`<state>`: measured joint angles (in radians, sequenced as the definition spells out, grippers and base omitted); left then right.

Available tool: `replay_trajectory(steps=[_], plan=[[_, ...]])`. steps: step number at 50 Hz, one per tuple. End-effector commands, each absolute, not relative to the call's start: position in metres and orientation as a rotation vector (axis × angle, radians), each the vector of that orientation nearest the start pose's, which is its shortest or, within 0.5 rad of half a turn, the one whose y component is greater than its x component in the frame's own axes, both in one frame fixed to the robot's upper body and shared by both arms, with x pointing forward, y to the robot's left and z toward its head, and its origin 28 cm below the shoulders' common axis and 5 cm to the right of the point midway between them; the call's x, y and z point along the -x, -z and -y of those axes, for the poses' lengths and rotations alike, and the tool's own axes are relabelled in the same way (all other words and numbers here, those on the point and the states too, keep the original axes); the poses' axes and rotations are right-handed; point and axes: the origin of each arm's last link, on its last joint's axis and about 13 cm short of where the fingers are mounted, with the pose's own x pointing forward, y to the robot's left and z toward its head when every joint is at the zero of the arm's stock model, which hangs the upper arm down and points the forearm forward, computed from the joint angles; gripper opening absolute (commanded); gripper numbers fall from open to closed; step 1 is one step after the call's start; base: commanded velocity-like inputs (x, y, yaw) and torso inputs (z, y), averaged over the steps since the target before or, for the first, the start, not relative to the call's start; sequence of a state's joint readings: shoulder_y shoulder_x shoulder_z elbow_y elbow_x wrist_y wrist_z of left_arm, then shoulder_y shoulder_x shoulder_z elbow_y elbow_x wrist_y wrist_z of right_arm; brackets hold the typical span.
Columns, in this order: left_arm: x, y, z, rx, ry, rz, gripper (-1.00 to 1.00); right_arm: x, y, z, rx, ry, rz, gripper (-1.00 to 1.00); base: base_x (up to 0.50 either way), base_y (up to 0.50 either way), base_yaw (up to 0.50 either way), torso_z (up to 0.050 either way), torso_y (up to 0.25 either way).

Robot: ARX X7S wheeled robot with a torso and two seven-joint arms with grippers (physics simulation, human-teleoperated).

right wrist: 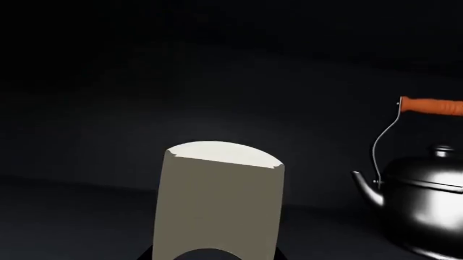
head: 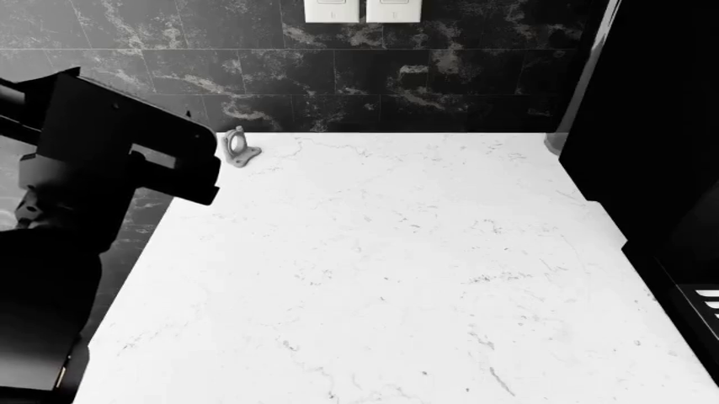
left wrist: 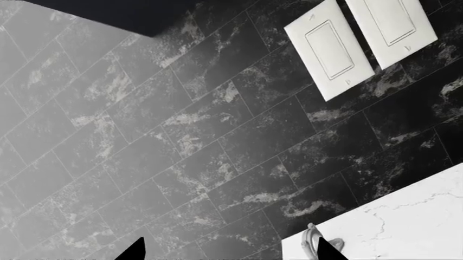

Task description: A wet mug is on the counter and needs to be dried. Pick it up and place it upside down in the open cabinet.

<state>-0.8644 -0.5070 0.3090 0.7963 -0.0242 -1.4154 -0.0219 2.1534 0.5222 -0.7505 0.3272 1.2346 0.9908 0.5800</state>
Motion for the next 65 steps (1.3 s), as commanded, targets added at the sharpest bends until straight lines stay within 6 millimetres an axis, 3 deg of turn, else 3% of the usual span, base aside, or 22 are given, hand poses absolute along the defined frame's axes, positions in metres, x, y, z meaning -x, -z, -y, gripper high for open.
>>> replay_trajectory(steps=[1,4,5,25,48,65], plan=[[-0.242,-0.261,-0.258,-0.565,-0.117,0.158,1.0,-0.288,-0.483,0.135,0.189,0.064,0.258,-1.0,0.01,0.0,0.0,0.0,0.0],[-0.242,-0.261,-0.258,-0.563,-0.118,0.159,1.0,-0.291,-0.478,0.136,0.193,0.062,0.237,-1.0,0.0,0.0,0.0,0.0,0.0],[-0.242,-0.261,-0.258,-0.563,-0.118,0.159,1.0,-0.291,-0.476,0.136,0.194,0.061,0.231,1.0,0.01,0.0,0.0,0.0,0.0],[-0.241,-0.26,-0.258,-0.561,-0.126,0.165,1.0,-0.279,-0.482,0.14,0.185,0.06,0.233,1.0,0.0,0.0,0.0,0.0,0.0],[-0.24,-0.256,-0.259,-0.544,-0.131,0.159,1.0,-0.214,-0.51,0.145,0.148,-0.008,0.39,1.0,0.0,0.0,0.0,0.0,0.0],[-0.233,-0.26,-0.261,-0.487,-0.094,0.146,1.0,-0.168,-0.502,0.152,0.174,-0.032,0.458,1.0,0.0,0.0,0.0,0.0,0.0]])
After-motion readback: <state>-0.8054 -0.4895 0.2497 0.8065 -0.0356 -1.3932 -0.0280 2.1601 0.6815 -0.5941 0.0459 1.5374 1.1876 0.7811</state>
